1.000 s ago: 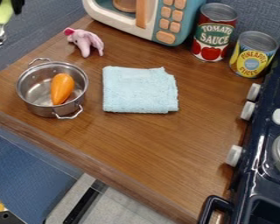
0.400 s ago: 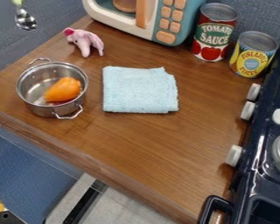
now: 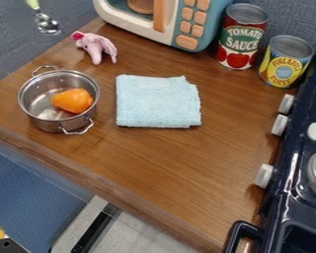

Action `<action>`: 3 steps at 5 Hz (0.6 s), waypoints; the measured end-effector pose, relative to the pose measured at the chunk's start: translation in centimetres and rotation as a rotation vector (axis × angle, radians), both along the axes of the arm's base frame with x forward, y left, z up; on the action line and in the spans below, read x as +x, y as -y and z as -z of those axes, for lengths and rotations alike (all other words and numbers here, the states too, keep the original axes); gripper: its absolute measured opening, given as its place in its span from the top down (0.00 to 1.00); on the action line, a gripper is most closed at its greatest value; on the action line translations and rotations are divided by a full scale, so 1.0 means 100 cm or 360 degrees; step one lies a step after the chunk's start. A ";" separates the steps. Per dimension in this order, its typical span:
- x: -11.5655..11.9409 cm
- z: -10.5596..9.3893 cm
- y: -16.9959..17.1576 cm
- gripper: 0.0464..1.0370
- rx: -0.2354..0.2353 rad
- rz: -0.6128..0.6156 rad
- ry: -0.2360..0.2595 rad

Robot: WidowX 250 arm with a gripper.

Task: Repositioned the green spoon of the left side of the table

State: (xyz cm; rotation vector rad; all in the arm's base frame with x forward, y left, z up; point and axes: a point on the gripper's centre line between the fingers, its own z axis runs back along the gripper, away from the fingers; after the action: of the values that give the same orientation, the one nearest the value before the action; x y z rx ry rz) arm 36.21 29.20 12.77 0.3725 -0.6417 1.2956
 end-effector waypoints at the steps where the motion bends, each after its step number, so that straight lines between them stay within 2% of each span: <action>1: 0.011 -0.002 0.011 0.65 -0.0005 -0.0073 0.0109; 2: 0.025 -0.005 0.027 0.65 0.0018 -0.0083 0.0171; 3: 0.028 0.006 0.046 0.65 0.0009 -0.0091 0.0166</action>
State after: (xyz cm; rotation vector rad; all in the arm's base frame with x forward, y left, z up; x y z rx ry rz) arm 39.06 24.64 12.22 0.3311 -0.7272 1.3747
